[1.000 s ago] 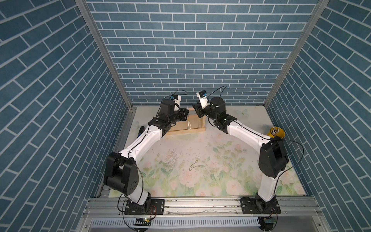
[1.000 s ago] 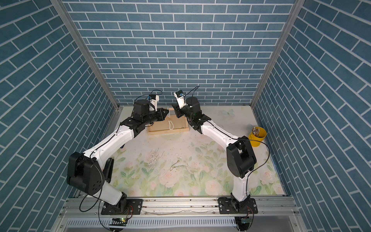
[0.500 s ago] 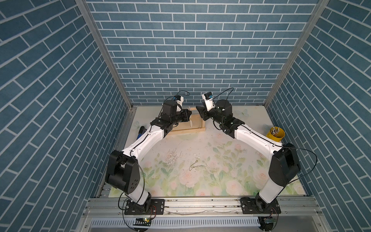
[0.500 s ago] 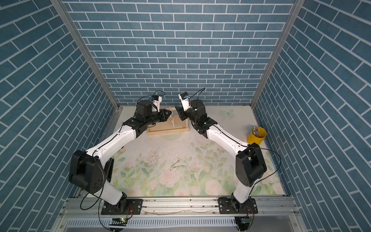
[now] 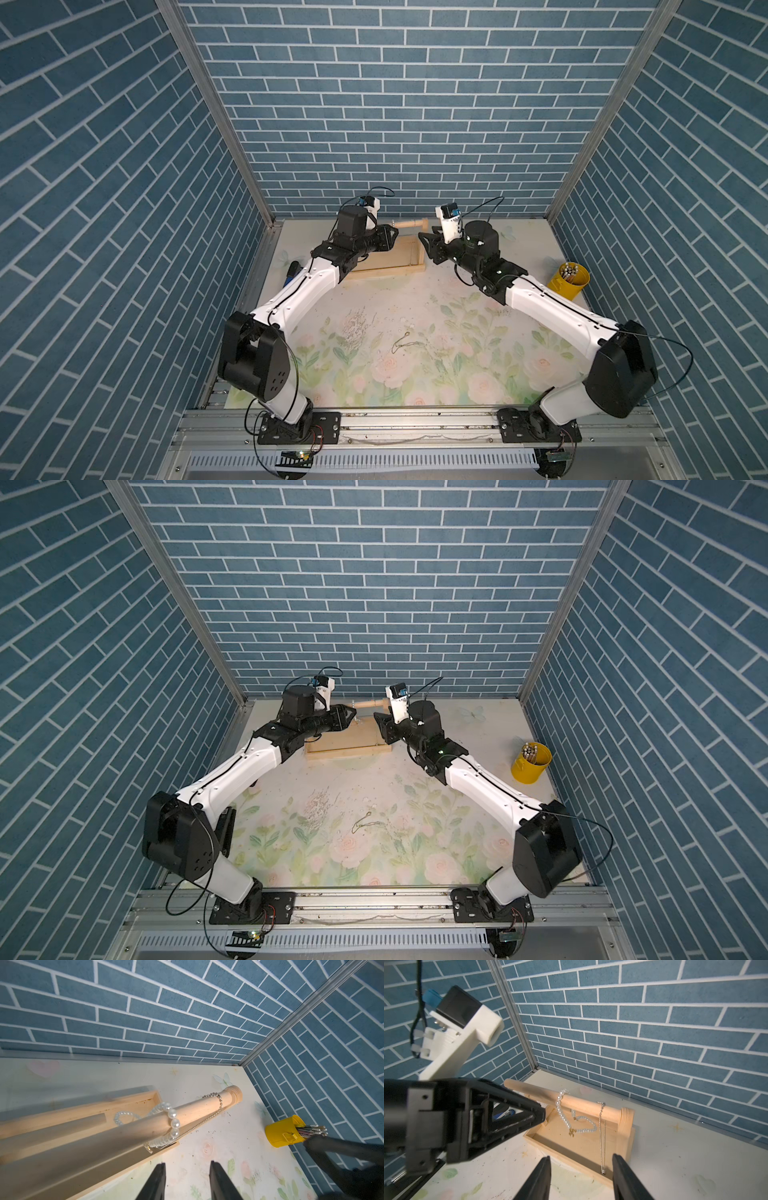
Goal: Hang the necklace on the jewelry display stand
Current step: Hang the necklace on the stand.
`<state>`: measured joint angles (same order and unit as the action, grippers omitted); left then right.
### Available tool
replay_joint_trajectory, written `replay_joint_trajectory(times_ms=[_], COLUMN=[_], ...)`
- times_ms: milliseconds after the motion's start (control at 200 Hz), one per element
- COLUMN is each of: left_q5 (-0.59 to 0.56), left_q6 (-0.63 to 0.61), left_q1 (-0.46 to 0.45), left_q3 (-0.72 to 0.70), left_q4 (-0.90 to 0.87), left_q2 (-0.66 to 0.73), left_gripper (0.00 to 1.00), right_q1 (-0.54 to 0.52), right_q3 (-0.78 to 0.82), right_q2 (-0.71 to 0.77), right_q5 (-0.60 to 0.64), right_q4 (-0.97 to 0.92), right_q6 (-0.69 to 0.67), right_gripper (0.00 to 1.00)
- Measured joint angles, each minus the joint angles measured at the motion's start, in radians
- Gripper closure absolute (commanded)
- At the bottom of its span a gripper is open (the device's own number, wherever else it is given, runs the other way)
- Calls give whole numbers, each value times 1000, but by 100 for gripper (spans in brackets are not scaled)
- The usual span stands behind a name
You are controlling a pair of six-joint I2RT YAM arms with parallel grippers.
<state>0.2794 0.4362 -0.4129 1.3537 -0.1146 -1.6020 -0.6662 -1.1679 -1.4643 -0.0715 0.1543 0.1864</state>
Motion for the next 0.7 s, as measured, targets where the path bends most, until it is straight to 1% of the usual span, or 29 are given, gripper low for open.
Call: replay_joint_trajectory(times_ms=[165, 315, 470, 560, 635, 700], left_q5=[-46, -120, -170, -184, -190, -192], left_q6=[-31, -66, -93, -99, -102, -103], left_q1=[0, 0, 1, 2, 2, 2], left_q3=[-3, -9, -24, -47, -96, -168], left_q4=[-44, -99, -119, -124, -127, -135], left_q2=[16, 87, 171, 206, 242, 286], left_gripper=[46, 41, 41, 41, 42, 42], right_q1=[0, 0, 0, 0, -3, -12], right_q3=[153, 245, 332, 376, 403, 418], right_q2=[138, 172, 172, 170, 160, 137], right_q5=[5, 8, 6, 5, -5, -9], right_q4=[-27, -44, -55, -50, -35, -26], right_q6=[37, 62, 106, 135, 160, 178], right_gripper=[49, 49, 50, 54, 56, 56])
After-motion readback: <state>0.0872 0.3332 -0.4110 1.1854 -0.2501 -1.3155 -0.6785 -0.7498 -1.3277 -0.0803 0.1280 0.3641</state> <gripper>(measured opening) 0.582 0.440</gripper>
